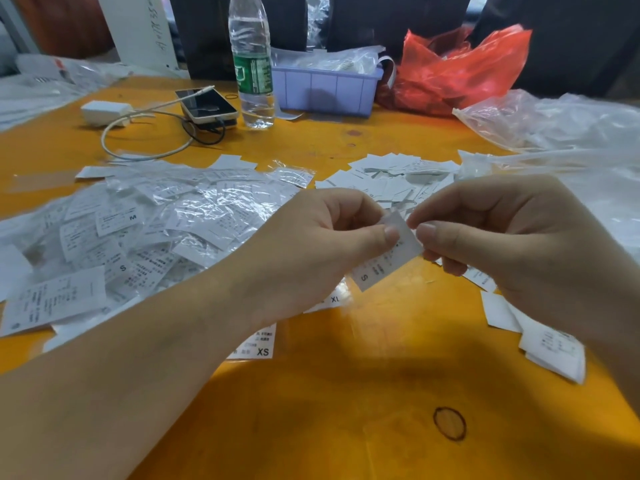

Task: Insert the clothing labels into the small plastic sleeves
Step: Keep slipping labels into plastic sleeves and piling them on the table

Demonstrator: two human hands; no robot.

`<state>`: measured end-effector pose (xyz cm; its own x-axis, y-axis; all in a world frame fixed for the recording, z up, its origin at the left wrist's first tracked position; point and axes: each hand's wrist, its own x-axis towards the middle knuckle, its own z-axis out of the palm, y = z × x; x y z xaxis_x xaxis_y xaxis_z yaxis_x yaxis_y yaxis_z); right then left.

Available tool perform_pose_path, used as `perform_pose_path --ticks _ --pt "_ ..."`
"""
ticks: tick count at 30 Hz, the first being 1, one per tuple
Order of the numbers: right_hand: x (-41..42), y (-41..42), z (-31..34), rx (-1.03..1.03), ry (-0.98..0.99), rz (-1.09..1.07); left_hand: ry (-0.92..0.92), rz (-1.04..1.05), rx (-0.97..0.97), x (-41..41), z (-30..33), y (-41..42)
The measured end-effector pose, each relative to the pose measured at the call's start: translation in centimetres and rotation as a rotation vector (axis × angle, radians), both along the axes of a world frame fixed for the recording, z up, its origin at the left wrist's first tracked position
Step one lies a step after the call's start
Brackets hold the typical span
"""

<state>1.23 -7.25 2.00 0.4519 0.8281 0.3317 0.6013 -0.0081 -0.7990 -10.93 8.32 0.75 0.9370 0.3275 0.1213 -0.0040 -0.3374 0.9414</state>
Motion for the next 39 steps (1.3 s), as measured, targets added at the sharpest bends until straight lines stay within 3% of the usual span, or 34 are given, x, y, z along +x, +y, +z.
perform_pose_path --ticks 8,13,17,22,27,33,35,39 --pt "0.3 -0.1 0.0 0.015 -0.006 0.014 -0.013 0.018 -0.005 -0.1 0.0 0.3" --pt "0.3 0.0 -0.5 -0.061 0.028 0.128 -0.016 0.001 0.030 -0.1 0.0 0.0" --pt "1.1 -0.2 -0.1 -0.048 -0.011 0.052 -0.003 0.029 0.067 -0.1 -0.1 0.2" --pt "1.9 -0.6 0.4 -0.023 -0.219 -0.188 0.047 0.103 0.402 -0.3 -0.7 0.5" --pt "1.5 -0.6 0.4 0.006 -0.388 -0.257 0.210 0.158 0.684 -0.3 -1.0 0.7" --pt "1.3 -0.9 0.9 0.134 -0.435 -0.306 0.140 0.286 0.976 0.1 -0.8 1.2" --pt "1.4 -1.1 1.0 0.033 -0.450 -0.296 0.140 0.232 0.948 0.0 -0.9 1.0" --pt "1.5 -1.1 0.7 -0.435 -0.442 -0.198 0.156 0.059 0.865 0.1 -1.2 0.3"
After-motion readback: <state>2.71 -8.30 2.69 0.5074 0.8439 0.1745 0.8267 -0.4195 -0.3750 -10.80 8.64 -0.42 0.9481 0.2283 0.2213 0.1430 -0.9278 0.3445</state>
